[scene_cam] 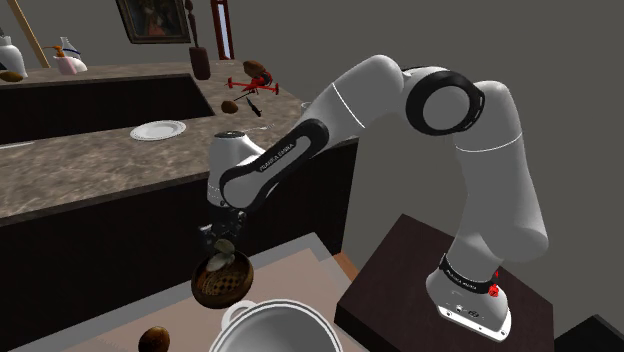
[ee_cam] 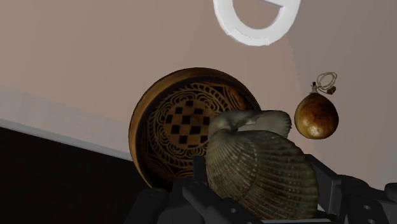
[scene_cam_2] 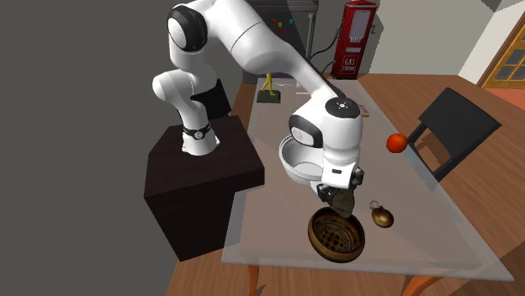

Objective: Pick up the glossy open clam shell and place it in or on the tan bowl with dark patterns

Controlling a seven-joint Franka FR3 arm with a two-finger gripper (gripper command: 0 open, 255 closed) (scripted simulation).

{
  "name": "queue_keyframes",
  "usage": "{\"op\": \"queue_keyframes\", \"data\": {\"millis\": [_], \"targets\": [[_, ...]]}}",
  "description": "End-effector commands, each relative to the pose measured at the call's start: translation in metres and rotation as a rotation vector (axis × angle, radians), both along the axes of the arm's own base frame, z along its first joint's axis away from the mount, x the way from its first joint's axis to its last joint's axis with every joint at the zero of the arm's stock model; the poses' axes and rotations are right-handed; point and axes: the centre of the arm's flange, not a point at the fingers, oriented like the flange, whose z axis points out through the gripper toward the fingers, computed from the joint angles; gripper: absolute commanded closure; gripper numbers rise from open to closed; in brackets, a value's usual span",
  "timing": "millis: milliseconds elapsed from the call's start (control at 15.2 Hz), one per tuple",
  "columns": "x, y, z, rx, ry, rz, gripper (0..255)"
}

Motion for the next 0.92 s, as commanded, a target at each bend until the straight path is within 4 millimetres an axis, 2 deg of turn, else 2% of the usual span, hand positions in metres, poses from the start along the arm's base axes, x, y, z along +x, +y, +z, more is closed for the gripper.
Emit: {"op": "queue_keyframes", "data": {"millis": [0, 726, 792, 858], "targets": [[0.002, 0.0, -0.01, 0.0, 0.0, 0.0, 255], [0.002, 0.0, -0.071, 0.0, 0.0, 0.0, 255], [0.003, 0.002, -0.064, 0.0, 0.0, 0.0, 255], [0.003, 0.002, -0.064, 0.0, 0.0, 0.0, 0]]}}
